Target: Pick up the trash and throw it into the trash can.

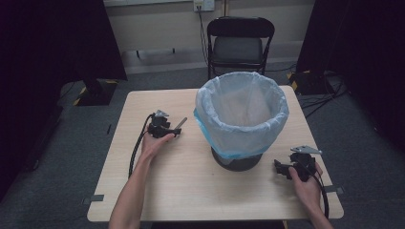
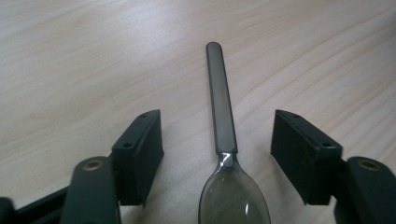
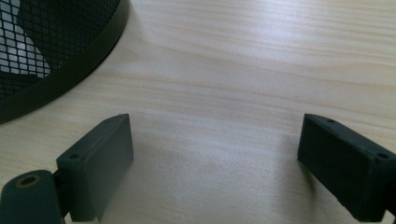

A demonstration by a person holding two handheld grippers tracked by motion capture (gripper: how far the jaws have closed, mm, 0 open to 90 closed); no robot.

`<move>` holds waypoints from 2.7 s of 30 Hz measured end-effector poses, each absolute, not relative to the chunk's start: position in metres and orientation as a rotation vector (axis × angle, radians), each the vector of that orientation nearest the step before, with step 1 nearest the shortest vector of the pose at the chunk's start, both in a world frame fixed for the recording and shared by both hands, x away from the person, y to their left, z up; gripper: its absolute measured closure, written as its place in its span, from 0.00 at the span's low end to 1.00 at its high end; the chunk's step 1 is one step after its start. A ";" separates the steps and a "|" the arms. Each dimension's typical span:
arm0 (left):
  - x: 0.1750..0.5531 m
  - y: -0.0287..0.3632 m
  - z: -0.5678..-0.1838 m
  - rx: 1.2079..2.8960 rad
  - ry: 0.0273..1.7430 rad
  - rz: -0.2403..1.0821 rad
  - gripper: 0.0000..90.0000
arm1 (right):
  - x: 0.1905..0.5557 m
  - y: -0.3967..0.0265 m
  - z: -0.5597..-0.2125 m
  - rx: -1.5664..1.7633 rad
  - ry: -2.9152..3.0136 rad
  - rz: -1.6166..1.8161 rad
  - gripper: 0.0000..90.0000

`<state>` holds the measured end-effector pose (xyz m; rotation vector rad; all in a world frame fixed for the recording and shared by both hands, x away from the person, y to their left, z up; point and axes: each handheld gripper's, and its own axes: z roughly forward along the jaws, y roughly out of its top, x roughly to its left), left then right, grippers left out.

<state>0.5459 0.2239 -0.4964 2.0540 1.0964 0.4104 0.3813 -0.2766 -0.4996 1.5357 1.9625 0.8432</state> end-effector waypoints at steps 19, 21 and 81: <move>0.542 0.220 -0.495 2.080 1.072 0.441 0.87 | 0.381 -0.277 -0.500 1.535 1.962 0.843 0.11; 0.542 0.220 -0.495 2.076 1.073 0.439 0.88 | 0.381 -0.277 -0.500 1.535 1.962 0.843 0.11; 0.478 0.233 -0.384 1.729 0.844 0.391 0.89 | 0.381 -0.277 -0.500 1.536 1.962 0.843 0.11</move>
